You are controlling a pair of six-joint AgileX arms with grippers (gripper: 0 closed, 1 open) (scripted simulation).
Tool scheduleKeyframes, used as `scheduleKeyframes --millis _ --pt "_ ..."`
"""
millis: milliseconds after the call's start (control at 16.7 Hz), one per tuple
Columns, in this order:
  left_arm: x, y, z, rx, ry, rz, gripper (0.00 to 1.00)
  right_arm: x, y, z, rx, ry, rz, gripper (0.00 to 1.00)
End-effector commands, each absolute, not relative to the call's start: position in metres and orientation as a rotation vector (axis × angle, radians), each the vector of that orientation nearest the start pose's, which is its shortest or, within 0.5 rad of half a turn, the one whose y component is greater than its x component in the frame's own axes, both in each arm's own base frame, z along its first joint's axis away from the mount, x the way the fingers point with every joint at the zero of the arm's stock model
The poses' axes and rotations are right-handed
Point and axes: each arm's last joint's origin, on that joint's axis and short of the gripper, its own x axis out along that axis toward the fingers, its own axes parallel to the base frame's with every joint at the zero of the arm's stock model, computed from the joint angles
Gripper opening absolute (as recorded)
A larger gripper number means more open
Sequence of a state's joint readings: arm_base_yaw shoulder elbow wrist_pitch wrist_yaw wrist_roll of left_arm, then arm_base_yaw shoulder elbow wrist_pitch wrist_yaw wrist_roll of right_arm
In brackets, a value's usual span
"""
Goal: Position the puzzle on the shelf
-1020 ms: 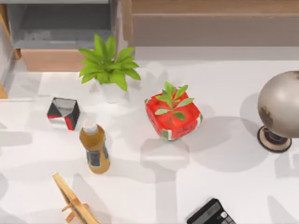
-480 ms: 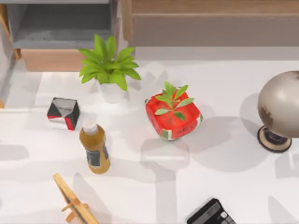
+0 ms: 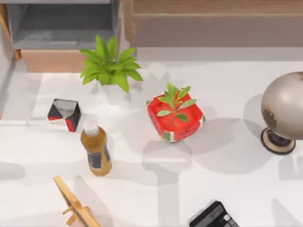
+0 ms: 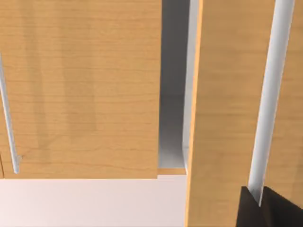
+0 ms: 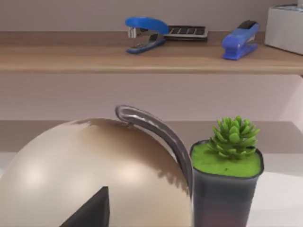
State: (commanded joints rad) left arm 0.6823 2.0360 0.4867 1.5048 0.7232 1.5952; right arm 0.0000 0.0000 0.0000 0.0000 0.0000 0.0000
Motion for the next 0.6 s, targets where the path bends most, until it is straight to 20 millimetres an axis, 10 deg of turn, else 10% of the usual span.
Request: scheduleKeyframes --millis 600 --pt "0.2447 0.1747 0.0875 1.555 0.005 -0.034 0.75 0.1057 -0.0012 0.16 0.0 0.0 0.0 1.0"
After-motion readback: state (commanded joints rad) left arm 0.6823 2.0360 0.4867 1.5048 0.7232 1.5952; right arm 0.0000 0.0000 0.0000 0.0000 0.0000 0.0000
